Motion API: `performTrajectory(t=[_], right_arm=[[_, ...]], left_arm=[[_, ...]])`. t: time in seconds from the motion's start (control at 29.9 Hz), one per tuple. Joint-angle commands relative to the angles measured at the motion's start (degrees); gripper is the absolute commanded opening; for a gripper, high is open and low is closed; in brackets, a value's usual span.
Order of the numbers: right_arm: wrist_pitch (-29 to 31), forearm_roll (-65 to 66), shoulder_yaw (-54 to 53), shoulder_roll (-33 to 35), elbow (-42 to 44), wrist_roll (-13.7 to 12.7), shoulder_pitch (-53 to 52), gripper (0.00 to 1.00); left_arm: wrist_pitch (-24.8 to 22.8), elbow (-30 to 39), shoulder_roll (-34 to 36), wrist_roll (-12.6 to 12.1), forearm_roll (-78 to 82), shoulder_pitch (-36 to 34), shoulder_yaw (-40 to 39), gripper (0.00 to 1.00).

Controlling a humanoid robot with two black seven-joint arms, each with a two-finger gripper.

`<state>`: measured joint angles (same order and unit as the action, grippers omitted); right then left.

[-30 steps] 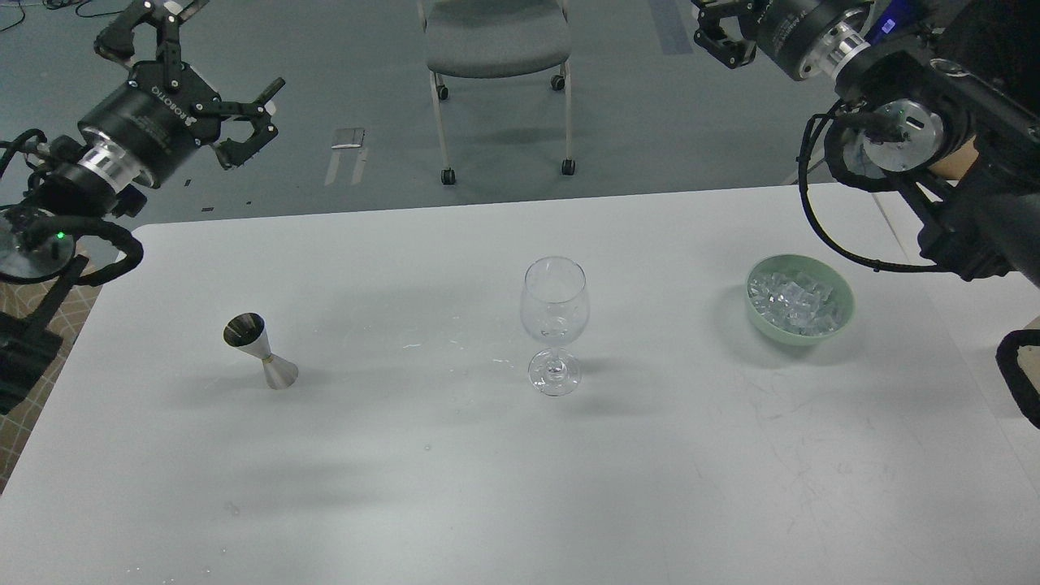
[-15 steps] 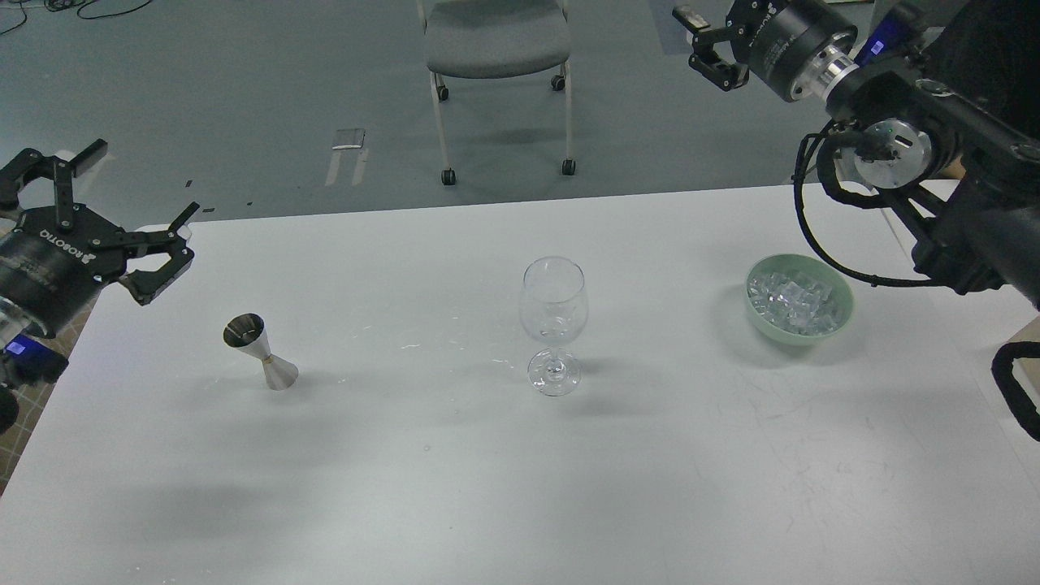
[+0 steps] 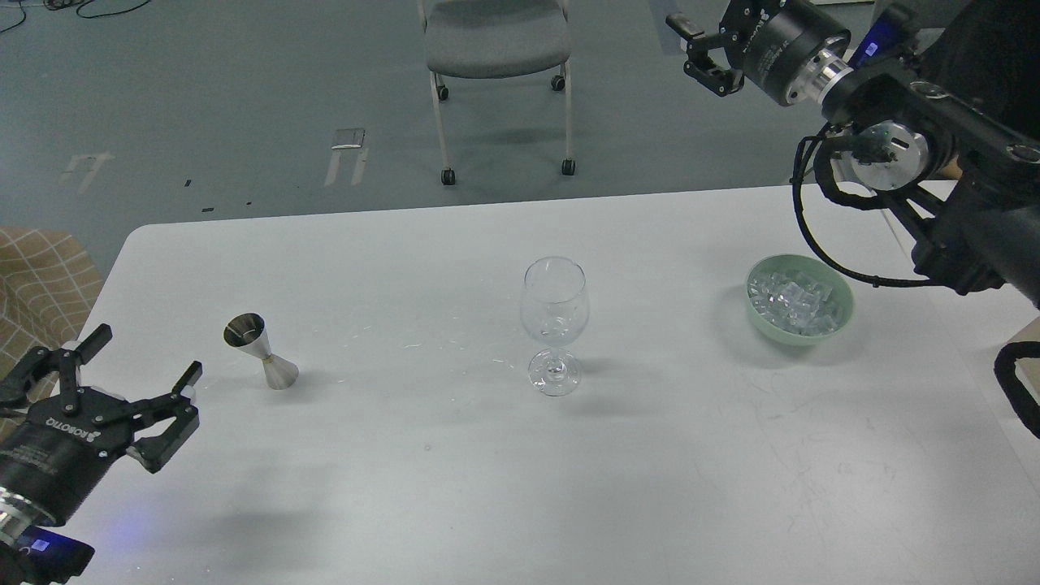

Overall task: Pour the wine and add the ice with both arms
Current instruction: 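Lower the left gripper toward the metal jigger, then close the left gripper around the metal jigger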

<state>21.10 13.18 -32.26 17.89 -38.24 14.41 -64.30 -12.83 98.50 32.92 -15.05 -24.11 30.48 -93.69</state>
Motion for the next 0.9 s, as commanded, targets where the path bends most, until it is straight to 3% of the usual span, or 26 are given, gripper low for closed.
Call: performTrajectory(t=[0.0,0.1,0.3,0.4,0.87], right_arm=[[0.0,0.0,0.0,0.3,0.0,0.0,0.0,1.00],[0.0,-0.1,0.1,0.4,-0.1,-0.2,0.0,1.00],[0.0,0.0,0.1,0.6,-1.0,-0.4,0.0,1.00],[0.0,0.0,0.1,0.6,-1.0,-0.4,0.0,1.00],[0.0,0.1,0.1,0.6,-1.0,-0.4,0.1,1.00]], left_arm=[[0.2,-0.9,-4.0,-1.0,5.1,-0.2,0.9,0.99],[0.5,-1.8,-7.0,-1.0,9.5,-0.9,1.8,0.99],[2.0,-8.8,-13.4,-1.0,13.5,-9.1,6.3,0.99],[3.9,-10.7,-13.7,-1.2,13.5,-12.1,6.6,0.99],[4.3,-23.1,-13.8,-0.8,14.3,-22.1,6.8,0.99]])
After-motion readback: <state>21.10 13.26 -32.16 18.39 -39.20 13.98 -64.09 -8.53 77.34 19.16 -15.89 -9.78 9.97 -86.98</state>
